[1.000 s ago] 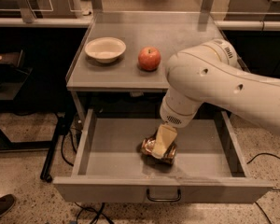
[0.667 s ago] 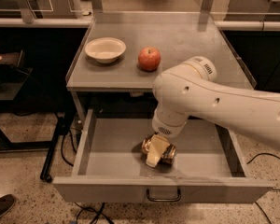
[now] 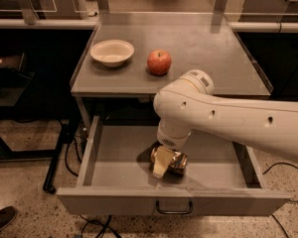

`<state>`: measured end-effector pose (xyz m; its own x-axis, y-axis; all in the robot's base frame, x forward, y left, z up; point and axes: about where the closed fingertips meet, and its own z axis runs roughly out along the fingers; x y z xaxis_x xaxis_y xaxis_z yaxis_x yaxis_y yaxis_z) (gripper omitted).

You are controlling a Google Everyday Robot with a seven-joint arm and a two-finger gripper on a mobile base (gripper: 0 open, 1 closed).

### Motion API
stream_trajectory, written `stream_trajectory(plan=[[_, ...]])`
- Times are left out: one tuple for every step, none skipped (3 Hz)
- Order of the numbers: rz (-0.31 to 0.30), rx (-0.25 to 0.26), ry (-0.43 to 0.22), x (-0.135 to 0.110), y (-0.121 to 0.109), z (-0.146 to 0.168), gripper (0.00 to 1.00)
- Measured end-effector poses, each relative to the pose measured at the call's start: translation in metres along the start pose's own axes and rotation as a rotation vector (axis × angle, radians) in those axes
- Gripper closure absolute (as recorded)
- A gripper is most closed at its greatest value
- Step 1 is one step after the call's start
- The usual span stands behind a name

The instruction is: Pick orange can from top drawer and place on counter

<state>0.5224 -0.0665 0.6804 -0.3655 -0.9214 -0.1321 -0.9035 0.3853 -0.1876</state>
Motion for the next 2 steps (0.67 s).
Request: stream_trajectory(plan=[[0.014,-0.005,0.021,0.003,-0.003,0.019,0.0],[0.033,-0.014,0.04,0.008,-0.005,0.037,0.0]])
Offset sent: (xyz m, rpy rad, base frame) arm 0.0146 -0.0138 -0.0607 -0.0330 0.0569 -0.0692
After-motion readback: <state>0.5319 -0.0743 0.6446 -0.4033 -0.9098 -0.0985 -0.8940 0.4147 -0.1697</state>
